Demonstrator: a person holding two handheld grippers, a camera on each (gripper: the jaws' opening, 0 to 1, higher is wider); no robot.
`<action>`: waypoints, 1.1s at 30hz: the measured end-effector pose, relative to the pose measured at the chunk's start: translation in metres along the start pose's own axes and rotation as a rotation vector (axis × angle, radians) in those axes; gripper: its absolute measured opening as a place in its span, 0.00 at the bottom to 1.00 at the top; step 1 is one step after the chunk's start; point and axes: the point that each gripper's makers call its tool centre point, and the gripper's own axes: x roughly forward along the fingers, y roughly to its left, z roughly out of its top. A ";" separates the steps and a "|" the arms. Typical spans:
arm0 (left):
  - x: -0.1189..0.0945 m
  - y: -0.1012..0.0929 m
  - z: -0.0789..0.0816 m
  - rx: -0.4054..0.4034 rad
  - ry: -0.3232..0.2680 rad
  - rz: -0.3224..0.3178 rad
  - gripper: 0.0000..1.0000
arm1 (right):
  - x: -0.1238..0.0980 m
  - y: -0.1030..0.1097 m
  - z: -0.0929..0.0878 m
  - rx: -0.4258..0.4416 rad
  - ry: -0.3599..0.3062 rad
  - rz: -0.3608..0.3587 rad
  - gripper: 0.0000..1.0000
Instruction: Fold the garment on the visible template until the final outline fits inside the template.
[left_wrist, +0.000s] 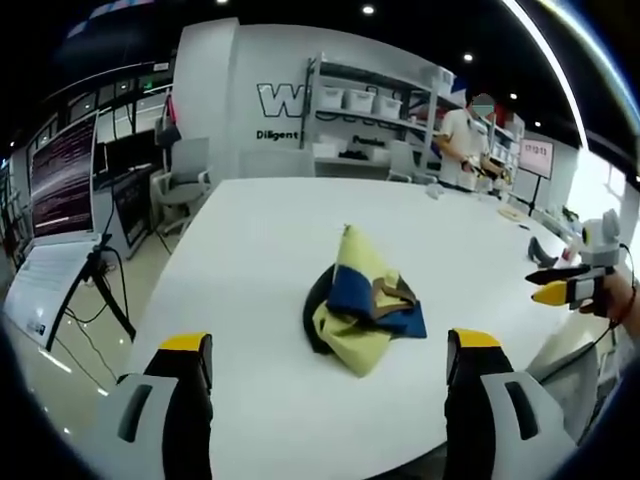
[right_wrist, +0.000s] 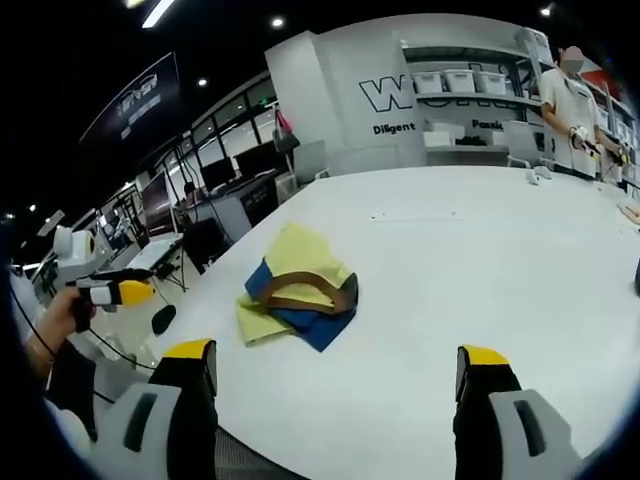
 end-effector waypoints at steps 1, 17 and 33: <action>0.001 0.001 0.001 0.004 0.001 0.000 0.95 | 0.000 0.001 0.000 -0.001 0.000 0.002 0.99; 0.037 0.005 0.016 0.019 0.001 -0.009 0.93 | 0.037 0.037 0.012 -0.007 -0.024 0.123 0.94; 0.102 0.010 0.045 0.038 -0.031 -0.028 0.87 | 0.096 0.068 0.010 -0.013 0.031 0.226 0.81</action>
